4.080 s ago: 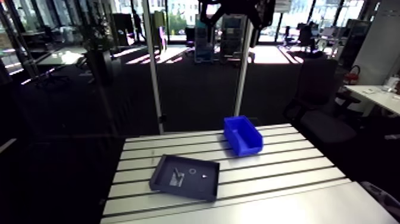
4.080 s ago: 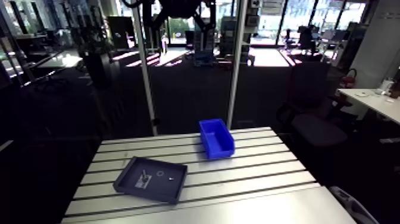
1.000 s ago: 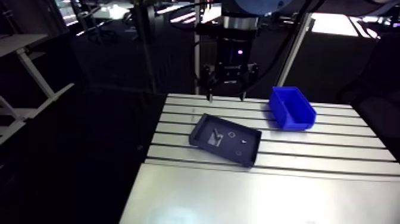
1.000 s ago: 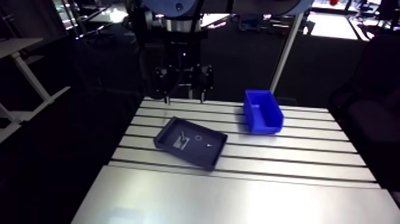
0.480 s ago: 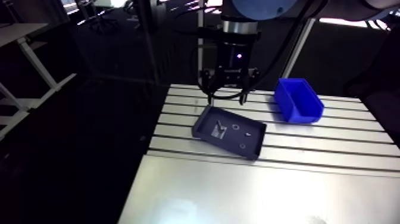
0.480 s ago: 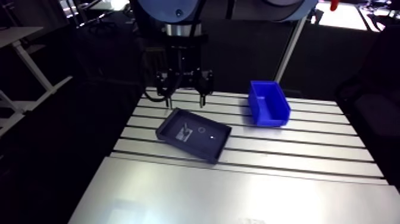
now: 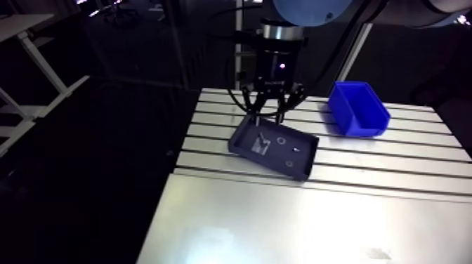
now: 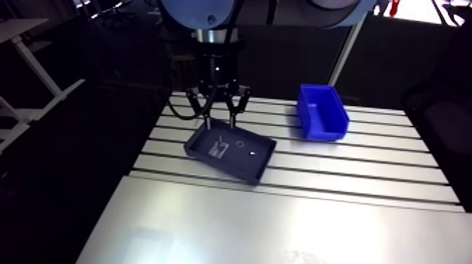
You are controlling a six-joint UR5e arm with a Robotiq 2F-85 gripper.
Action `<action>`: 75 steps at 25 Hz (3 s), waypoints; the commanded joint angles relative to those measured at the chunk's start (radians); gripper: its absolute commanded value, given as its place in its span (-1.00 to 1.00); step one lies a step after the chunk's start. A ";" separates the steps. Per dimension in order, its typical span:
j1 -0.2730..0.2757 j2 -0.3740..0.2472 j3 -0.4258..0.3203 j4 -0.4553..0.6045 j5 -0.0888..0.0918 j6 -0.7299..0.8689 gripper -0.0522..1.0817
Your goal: Pick up the M10 bolt from the tray and put it into the blue bin.
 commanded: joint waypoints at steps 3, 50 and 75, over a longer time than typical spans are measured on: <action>0.004 0.036 0.002 -0.034 -0.001 0.000 -0.10; 0.004 0.091 0.029 -0.098 -0.004 -0.003 0.10; 0.004 0.093 0.029 -0.097 -0.006 -0.003 0.18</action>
